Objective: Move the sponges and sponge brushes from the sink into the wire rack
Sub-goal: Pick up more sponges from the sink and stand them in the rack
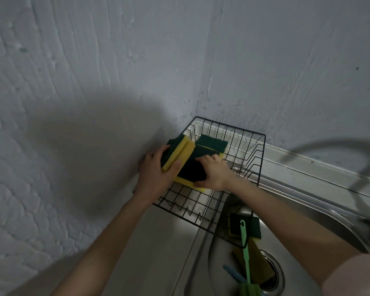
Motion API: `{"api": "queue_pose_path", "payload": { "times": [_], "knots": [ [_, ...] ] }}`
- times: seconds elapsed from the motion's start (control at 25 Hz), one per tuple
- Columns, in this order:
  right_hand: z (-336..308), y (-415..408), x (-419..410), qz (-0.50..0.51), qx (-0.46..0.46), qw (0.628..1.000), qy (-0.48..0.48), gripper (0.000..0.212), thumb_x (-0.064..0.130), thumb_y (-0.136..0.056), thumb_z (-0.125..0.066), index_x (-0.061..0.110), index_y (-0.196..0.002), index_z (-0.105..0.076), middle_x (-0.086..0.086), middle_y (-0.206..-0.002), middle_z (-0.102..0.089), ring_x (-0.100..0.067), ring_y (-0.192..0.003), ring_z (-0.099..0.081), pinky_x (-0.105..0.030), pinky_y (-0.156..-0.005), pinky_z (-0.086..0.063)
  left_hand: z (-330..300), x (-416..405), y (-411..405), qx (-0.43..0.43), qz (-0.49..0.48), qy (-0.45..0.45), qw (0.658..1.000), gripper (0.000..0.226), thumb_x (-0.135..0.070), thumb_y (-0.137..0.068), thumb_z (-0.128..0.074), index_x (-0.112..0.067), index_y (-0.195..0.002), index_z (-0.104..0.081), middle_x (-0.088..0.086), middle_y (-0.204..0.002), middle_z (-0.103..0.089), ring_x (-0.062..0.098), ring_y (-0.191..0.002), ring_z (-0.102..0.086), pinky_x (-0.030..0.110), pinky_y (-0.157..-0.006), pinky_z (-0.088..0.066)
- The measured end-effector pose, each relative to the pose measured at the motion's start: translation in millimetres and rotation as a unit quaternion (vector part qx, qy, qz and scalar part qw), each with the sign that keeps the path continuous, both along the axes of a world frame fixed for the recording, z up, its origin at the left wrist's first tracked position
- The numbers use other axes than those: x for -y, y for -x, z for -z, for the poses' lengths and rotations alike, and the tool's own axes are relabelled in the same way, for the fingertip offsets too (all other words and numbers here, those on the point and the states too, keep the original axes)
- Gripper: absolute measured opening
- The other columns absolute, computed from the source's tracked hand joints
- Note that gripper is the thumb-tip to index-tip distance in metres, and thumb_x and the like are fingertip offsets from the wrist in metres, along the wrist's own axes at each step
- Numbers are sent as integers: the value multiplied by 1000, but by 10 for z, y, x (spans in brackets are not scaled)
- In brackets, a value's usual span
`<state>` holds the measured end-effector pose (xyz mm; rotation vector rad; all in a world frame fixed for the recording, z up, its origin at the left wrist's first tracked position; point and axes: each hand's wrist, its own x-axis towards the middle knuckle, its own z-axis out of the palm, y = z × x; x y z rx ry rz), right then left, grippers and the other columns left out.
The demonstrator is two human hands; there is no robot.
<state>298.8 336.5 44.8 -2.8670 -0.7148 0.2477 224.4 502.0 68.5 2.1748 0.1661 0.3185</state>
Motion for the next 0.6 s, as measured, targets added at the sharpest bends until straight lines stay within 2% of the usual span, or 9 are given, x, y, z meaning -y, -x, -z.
{"api": "queue_pose_path", "payload": {
  "times": [0.16,0.36,0.44,0.52,0.6],
  "knots": [
    [160,-36,8,15,20,1000,12,78,46,-74,-63,16,-137,-28,-8,-136,-39,-26,-121,-34,-39,-98,-33,31,16,-8,4,9,0,1000,53,-34,-83,-58,-20,-132,-41,16,-128,-44,24,-113,-45,28,-82,-36],
    [180,-43,37,18,-3,1000,5,80,47,-76,-62,18,-140,-23,-7,-143,-29,-26,-127,-27,-43,-104,-28,61,18,-21,2,17,-9,1000,54,-34,-83,-58,-21,-133,-40,15,-128,-44,25,-115,-44,28,-84,-37],
    [90,-6,89,33,-18,998,-57,79,45,-79,-60,17,-142,-20,-8,-145,-28,-27,-130,-27,-44,-106,-28,62,23,-19,-6,23,-10,1000,54,-34,-83,-58,-21,-133,-40,16,-127,-44,27,-114,-46,29,-86,-38],
    [-53,51,148,41,-41,981,-185,81,36,-81,-62,16,-143,-15,-10,-146,-28,-26,-129,-34,-34,-103,-37,44,19,-28,-12,41,-25,999,53,-31,-84,-58,-20,-133,-40,16,-125,-45,27,-113,-47,30,-87,-38],
    [-228,151,209,18,-51,963,-262,86,27,-80,-65,22,-144,-8,-8,-144,-30,-17,-121,-41,-13,-86,-40,2,11,-34,-16,90,-43,995,52,-29,-84,-58,-19,-132,-42,15,-123,-49,24,-109,-50,26,-84,-41]
  ]
}}
